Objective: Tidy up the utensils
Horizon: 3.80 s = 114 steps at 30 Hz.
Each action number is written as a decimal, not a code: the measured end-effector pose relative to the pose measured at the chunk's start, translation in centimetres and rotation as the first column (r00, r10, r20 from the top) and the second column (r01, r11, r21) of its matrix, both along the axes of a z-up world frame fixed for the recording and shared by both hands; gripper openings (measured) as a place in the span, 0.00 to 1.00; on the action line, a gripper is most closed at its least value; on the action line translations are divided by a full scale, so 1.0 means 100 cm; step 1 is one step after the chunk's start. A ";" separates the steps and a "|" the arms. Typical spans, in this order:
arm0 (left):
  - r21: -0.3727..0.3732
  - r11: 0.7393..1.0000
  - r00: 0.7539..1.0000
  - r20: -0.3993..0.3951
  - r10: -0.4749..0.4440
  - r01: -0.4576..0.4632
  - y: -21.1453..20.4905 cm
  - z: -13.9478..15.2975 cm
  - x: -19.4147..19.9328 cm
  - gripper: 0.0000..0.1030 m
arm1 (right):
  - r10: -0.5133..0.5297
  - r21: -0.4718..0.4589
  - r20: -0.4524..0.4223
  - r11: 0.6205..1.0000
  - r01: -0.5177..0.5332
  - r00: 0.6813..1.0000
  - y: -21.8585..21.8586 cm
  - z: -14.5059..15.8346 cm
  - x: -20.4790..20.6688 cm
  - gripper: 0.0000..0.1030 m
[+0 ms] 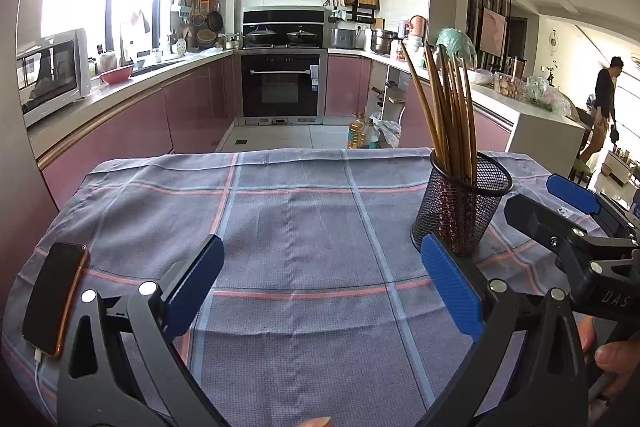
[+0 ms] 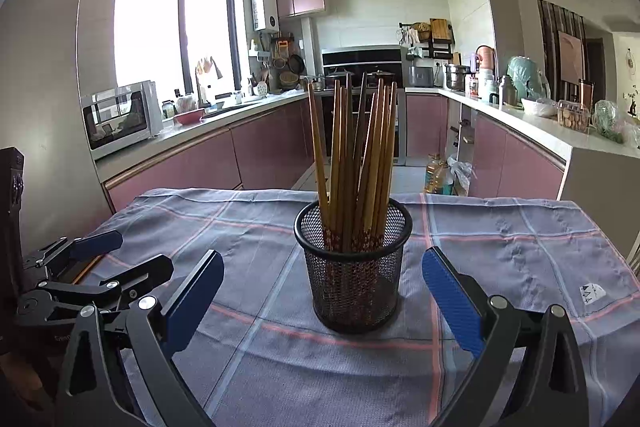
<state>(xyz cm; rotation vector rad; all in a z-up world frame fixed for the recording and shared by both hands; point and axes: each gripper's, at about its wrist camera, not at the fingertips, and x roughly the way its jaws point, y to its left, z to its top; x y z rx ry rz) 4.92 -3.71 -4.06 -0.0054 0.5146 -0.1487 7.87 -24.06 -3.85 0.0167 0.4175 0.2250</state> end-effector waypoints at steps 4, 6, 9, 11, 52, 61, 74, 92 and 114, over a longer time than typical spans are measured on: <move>0.003 1.000 1.000 0.029 0.007 -0.007 0.000 0.003 -0.002 0.94 | -0.006 -0.002 0.017 1.000 0.006 1.000 0.002 0.000 0.000 0.93; -0.001 1.000 0.999 0.036 0.009 -0.009 0.000 0.003 -0.003 0.94 | -0.003 -0.005 0.025 1.000 0.003 1.000 0.003 -0.001 -0.001 0.93; 0.004 1.000 0.999 0.046 0.013 -0.013 0.000 0.003 -0.004 0.94 | -0.004 -0.012 0.041 1.000 0.005 0.999 0.004 0.000 -0.004 0.93; 0.005 1.000 0.999 0.050 0.015 -0.015 0.000 0.003 -0.005 0.94 | -0.009 -0.011 0.054 1.000 0.009 0.999 0.003 0.002 -0.005 0.93; 0.020 0.999 0.989 0.141 0.036 -0.039 -0.004 0.018 -0.022 0.94 | -0.052 -0.015 0.130 0.998 0.054 0.990 0.002 0.014 -0.015 0.93; 0.019 0.999 0.989 0.146 0.034 -0.037 -0.006 0.020 -0.024 0.94 | -0.053 -0.014 0.134 0.998 0.055 0.990 0.002 0.015 -0.016 0.93; 0.016 0.999 0.988 0.150 0.036 -0.039 -0.006 0.021 -0.025 0.94 | -0.055 -0.015 0.143 0.998 0.057 0.988 0.004 0.018 -0.018 0.93; 0.016 0.999 0.988 0.149 0.036 -0.039 -0.007 0.021 -0.026 0.94 | -0.060 -0.010 0.147 0.998 0.062 0.987 0.003 0.017 -0.019 0.93; 0.014 0.999 0.988 0.149 0.035 -0.038 -0.007 0.021 -0.027 0.94 | -0.061 -0.009 0.148 0.998 0.063 0.987 0.003 0.017 -0.019 0.93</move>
